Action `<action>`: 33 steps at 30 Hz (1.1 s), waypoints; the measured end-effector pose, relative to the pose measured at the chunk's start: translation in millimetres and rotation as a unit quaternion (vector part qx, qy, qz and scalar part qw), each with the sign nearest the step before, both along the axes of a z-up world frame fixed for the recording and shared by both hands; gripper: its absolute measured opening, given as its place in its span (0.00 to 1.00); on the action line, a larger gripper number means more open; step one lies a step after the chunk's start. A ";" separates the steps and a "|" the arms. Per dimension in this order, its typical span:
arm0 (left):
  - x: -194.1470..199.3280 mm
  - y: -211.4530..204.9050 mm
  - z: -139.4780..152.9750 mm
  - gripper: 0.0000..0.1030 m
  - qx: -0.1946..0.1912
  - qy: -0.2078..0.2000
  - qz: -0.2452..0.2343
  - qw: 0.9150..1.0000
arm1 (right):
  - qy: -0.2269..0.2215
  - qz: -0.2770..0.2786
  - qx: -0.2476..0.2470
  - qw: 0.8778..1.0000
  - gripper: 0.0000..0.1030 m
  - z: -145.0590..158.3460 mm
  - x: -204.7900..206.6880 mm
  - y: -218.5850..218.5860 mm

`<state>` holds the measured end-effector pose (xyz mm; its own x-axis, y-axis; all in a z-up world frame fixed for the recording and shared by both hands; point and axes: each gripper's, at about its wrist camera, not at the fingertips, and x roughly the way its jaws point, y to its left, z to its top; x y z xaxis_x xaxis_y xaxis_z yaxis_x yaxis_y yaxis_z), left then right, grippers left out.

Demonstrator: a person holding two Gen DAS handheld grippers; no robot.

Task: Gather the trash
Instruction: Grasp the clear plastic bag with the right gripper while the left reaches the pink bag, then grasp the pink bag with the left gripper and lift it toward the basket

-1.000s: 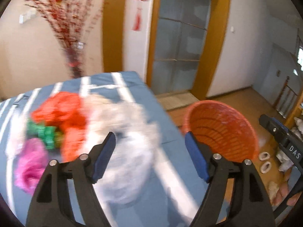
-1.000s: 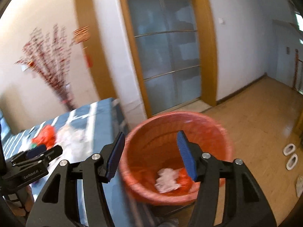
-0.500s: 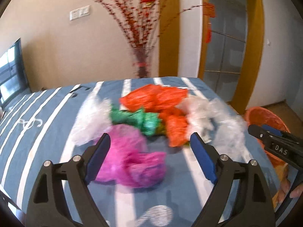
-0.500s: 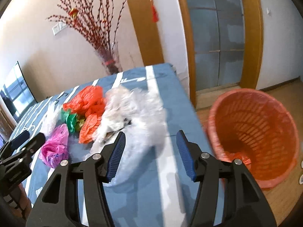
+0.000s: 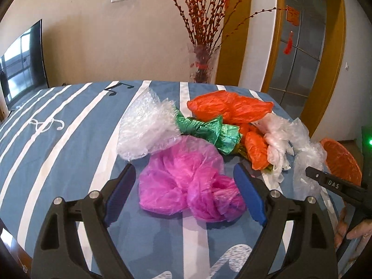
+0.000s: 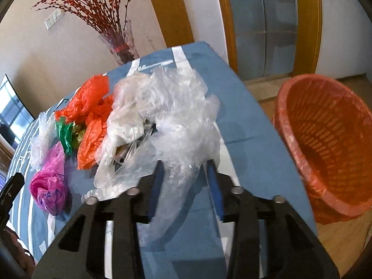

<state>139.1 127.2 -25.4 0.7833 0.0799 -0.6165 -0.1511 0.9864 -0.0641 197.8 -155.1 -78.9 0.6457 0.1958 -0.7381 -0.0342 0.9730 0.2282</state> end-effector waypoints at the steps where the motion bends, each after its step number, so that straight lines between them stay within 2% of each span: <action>1: 0.7 0.4 -1.0 0.82 -0.001 0.002 0.000 1.000 | 0.000 0.002 -0.001 1.000 0.12 -0.6 -0.2 0.4; 2: 1.6 0.4 -1.6 0.82 -0.002 0.003 0.000 1.000 | -0.003 0.004 -0.002 1.000 0.07 -0.6 -1.4 0.6; 5: 3.0 -1.0 -3.3 0.82 -0.002 0.008 -0.001 1.000 | -0.014 0.003 -0.001 1.000 0.04 3.2 -6.8 -2.3; 14: 9.0 -4.4 -12.3 0.82 0.000 0.025 -0.003 1.000 | -0.048 -0.017 -0.002 0.999 0.04 22.1 -25.7 -28.4; 18: 17.2 -4.2 -22.5 0.81 -0.013 0.048 -0.005 0.999 | -0.047 -0.016 0.004 0.999 0.04 23.9 -29.1 -33.8; 20: 20.8 -3.9 -28.9 0.75 -0.024 0.061 -0.009 0.998 | -0.046 -0.014 0.003 0.999 0.04 23.6 -29.0 -32.6; 24: 25.3 -3.0 -39.4 0.73 -0.045 0.076 -0.013 0.996 | -0.043 -0.010 0.005 0.999 0.04 21.5 -31.4 -31.0; 27: 27.5 -3.7 -41.0 0.66 -0.060 0.079 -0.022 0.995 | -0.042 -0.008 0.006 0.999 0.04 20.9 -33.4 -31.6; 30: 26.8 -6.4 -41.5 0.51 -0.063 0.076 -0.032 0.995 | -0.042 -0.008 0.007 0.999 0.04 20.7 -35.8 -31.4; 32: 24.0 -9.5 -38.6 0.36 -0.064 0.070 -0.042 0.995 | -0.042 -0.008 0.007 0.999 0.04 21.3 -37.3 -32.0; 33: 22.4 -10.2 -37.9 0.34 -0.064 0.067 -0.044 0.995 | -0.043 -0.008 0.007 0.999 0.04 22.1 -38.1 -31.8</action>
